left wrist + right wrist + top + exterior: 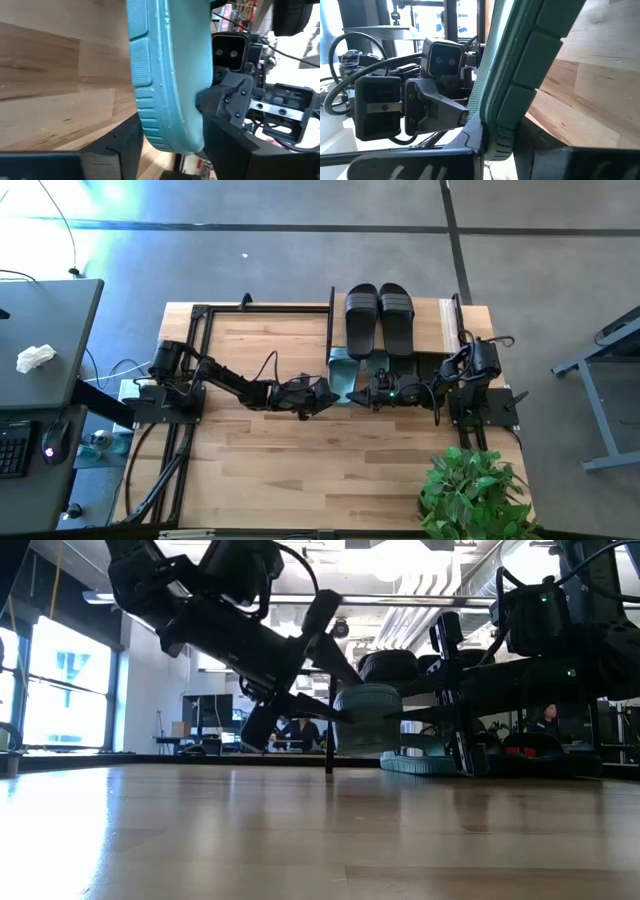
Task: Pick and place slides into the shelf
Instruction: Put the green slipper under the shelf
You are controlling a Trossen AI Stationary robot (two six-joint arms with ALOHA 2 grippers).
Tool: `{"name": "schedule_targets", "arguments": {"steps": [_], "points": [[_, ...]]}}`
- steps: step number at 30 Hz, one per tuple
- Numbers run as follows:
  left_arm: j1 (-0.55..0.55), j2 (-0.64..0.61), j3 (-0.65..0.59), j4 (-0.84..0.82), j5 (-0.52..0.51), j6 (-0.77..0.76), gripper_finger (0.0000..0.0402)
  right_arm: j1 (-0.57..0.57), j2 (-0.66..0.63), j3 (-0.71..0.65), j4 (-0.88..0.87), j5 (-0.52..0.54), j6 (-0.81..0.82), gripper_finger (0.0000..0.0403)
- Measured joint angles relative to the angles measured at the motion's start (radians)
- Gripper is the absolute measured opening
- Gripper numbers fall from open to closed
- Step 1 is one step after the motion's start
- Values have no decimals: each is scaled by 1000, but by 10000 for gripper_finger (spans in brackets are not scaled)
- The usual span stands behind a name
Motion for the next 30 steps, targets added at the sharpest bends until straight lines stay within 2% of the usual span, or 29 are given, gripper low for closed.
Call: {"name": "schedule_targets", "arguments": {"steps": [9,16,24,30], "points": [[0,0,10,-25,-32,3,49,0,0,0,-3,4,0,35],[0,0,10,-23,-71,4,48,-1,0,0,-1,5,27,37],[-1,0,12,-40,-69,4,47,19,0,0,-6,-65,95,152],[1,0,12,-51,-108,3,47,119,1,0,24,-76,124,182]]}}
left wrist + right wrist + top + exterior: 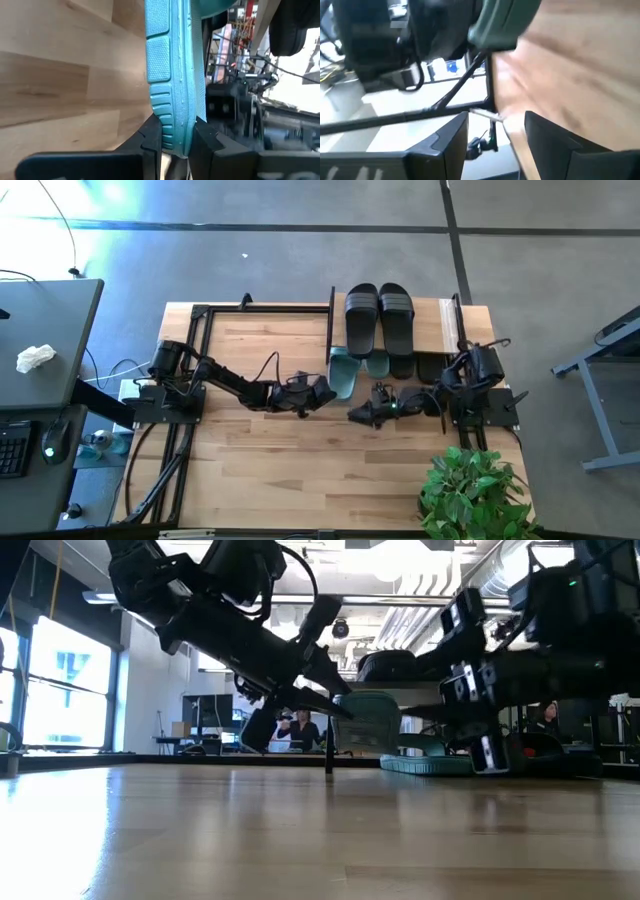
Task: Pick and place slides into the shelf
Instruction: Put the green slipper under the shelf
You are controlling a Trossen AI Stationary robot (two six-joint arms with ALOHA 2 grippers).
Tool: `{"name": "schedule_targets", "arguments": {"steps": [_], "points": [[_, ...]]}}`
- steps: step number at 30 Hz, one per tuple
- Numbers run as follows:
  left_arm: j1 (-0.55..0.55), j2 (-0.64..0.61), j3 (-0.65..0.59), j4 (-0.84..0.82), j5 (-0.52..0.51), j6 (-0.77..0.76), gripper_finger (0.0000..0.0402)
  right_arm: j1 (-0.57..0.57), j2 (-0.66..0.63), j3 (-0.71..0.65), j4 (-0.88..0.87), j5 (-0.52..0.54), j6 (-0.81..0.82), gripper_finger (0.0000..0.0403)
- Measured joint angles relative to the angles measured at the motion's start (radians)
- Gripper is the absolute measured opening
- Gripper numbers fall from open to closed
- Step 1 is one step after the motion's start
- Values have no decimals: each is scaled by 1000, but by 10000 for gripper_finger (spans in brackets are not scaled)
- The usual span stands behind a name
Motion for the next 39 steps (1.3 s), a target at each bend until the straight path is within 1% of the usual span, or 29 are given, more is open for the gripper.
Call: {"name": "schedule_targets", "arguments": {"steps": [3,6,8,12,16,18,20,23,25,27,32,39], "points": [[0,0,1,-10,-18,0,44,64,0,0,32,45,7,184],[1,0,24,-93,-25,4,44,123,0,0,36,63,31,184],[1,0,46,-147,-41,10,44,159,0,0,36,82,34,185],[2,0,97,-213,-74,76,44,233,0,0,37,123,34,185],[3,0,154,-316,-114,98,43,305,0,0,29,173,27,185],[3,25,187,-342,-125,109,43,332,0,-1,1,195,32,185],[3,49,201,-372,-116,109,43,353,0,-1,-22,208,37,185],[3,121,256,-357,-95,98,43,376,0,-2,-46,238,44,185],[3,153,282,-377,-95,83,43,388,0,0,-51,250,45,185],[3,189,319,-358,-95,71,43,400,0,-1,-57,272,45,185],[2,205,369,-437,-125,58,42,429,0,0,-61,308,53,185],[0,208,390,-462,-173,91,42,456,-2,-1,-97,316,62,185]]}}
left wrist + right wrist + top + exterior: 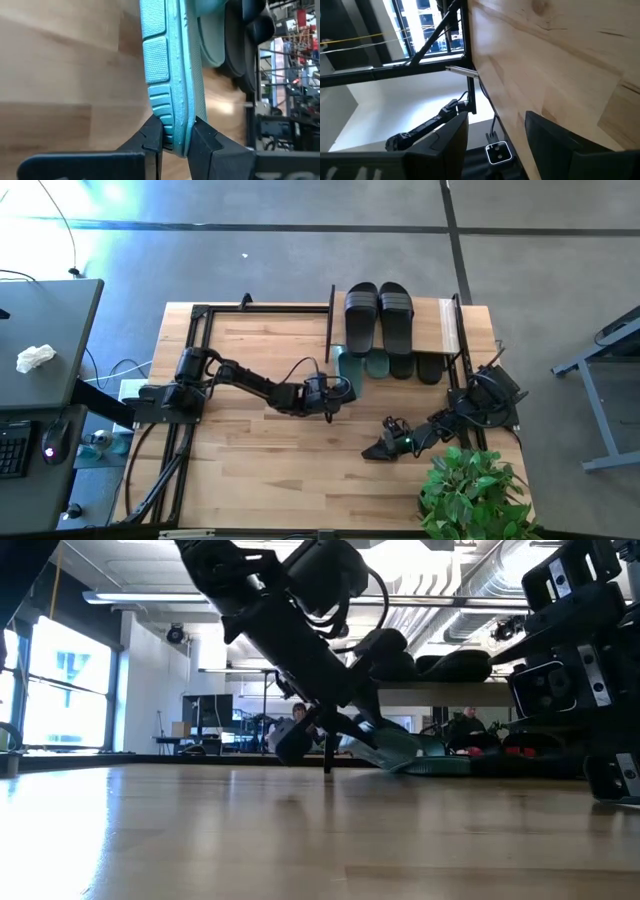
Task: Pick and place slides into the shelf
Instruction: Put the green slipper under the shelf
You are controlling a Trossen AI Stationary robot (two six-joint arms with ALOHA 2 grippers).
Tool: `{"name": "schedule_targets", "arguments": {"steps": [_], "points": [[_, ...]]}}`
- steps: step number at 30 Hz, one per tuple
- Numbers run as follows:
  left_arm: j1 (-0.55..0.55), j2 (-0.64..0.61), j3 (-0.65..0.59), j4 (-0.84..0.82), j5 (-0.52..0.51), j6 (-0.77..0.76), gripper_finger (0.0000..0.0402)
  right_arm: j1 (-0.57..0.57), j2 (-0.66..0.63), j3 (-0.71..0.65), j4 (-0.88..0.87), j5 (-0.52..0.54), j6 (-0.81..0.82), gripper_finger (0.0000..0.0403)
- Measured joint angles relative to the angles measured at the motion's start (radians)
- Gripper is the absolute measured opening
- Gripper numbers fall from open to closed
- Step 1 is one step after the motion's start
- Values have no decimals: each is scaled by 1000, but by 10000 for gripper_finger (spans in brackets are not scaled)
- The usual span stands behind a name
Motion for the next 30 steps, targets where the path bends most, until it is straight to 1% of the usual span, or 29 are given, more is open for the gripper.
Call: {"name": "schedule_targets", "arguments": {"steps": [7,12,23,30], "points": [[0,0,20,-34,-68,56,42,1,-1,0,-10,-3,-2,185],[6,0,20,-66,-93,96,40,0,-1,0,-18,-18,-3,185],[30,0,20,-89,-123,81,40,-1,-1,0,-26,-24,-3,185],[9,0,20,-104,-128,55,40,-1,0,0,-28,-26,-4,185]]}}
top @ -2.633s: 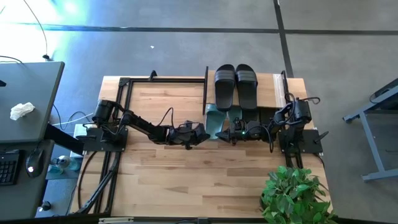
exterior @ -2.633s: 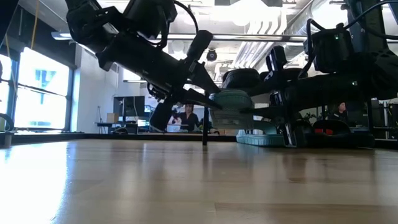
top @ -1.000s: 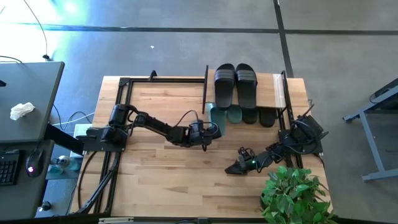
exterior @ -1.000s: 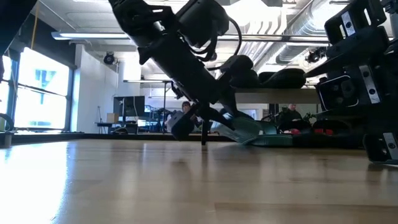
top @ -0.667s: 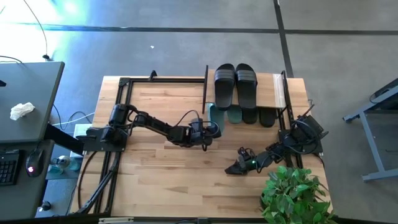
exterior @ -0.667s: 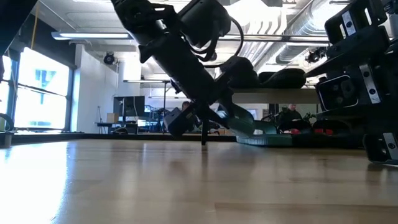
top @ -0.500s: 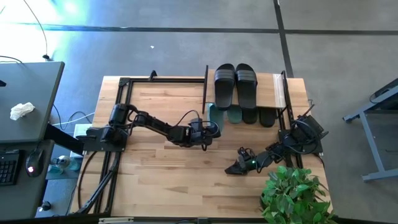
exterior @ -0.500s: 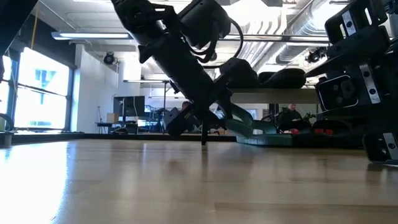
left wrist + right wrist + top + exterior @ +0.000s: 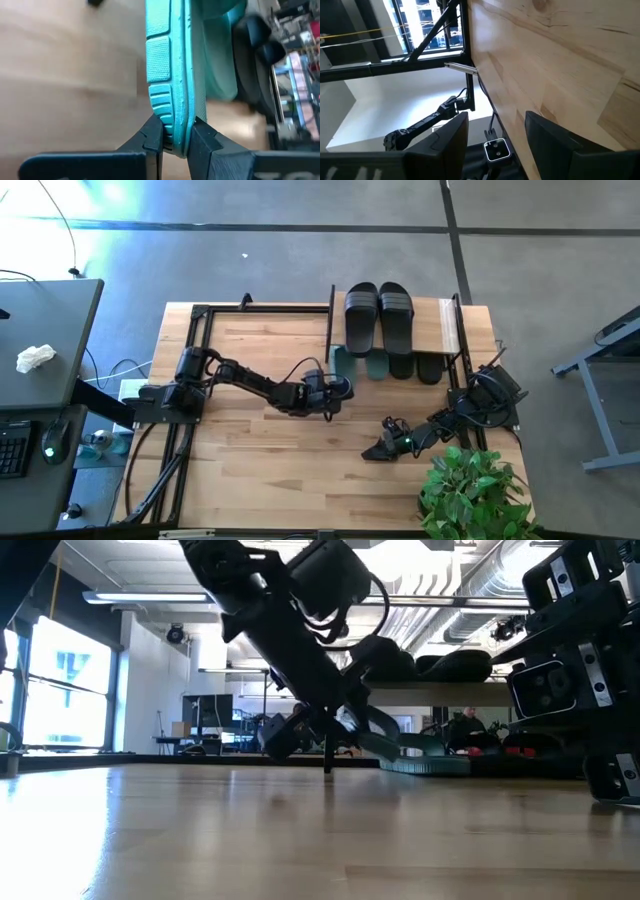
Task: Pick and place slides into the shelf
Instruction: Put the green slipper under the shelf
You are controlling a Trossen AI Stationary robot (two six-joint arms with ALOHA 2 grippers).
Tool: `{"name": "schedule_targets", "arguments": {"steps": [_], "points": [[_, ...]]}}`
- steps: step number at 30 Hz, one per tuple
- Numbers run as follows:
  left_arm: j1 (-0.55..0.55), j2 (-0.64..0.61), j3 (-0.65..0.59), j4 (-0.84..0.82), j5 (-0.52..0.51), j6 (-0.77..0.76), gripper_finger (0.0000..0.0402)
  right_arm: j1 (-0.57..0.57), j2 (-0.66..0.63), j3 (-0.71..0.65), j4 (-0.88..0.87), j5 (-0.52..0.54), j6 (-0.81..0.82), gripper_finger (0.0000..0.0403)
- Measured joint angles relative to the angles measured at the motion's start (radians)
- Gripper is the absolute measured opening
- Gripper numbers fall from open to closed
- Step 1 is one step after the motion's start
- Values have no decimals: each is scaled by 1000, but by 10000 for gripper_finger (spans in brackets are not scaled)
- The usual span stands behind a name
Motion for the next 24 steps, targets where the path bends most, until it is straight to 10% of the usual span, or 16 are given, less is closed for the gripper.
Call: {"name": "schedule_targets", "arguments": {"steps": [24], "points": [[105,0,0,2,82,45,39,-2,2,-1,-4,0,-6,185]]}}
